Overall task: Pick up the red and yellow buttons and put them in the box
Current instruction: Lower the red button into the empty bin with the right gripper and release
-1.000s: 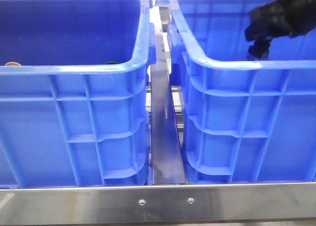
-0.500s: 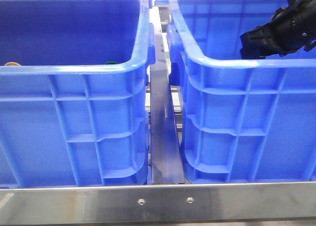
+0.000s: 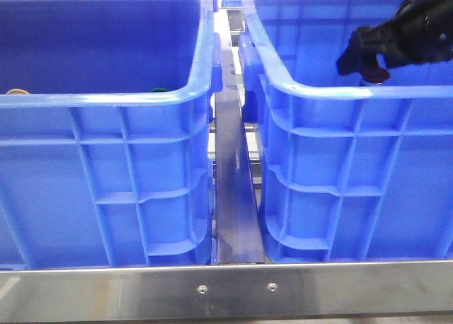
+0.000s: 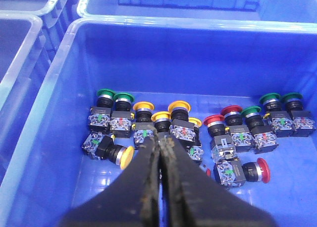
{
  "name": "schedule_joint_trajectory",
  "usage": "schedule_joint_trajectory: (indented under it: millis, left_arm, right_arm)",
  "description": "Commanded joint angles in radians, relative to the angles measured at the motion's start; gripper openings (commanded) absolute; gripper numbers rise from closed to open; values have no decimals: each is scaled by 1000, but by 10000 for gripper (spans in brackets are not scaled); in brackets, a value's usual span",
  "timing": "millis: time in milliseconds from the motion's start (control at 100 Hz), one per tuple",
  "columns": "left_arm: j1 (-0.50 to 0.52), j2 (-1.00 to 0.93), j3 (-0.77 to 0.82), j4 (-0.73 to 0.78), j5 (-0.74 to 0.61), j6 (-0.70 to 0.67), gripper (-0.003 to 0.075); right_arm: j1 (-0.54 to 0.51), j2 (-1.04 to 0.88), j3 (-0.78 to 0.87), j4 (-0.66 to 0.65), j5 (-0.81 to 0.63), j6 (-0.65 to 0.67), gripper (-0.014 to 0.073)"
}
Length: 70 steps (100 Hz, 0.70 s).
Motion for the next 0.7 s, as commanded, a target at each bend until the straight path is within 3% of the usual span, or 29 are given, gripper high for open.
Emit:
schedule_joint_trajectory:
  millis: [0, 270, 690]
  left_arm:
    - [3, 2, -27, 18, -72, -7, -19]
    - [3, 2, -27, 18, -72, -7, -19]
    - [3, 2, -27, 18, -72, -7, -19]
  right_arm:
    - [-3, -91, -24, 107, 21, 10, 655]
    - [-3, -302, 59, 107, -17, 75, 655]
    - [-3, -790, 378, 107, -153, 121, 655]
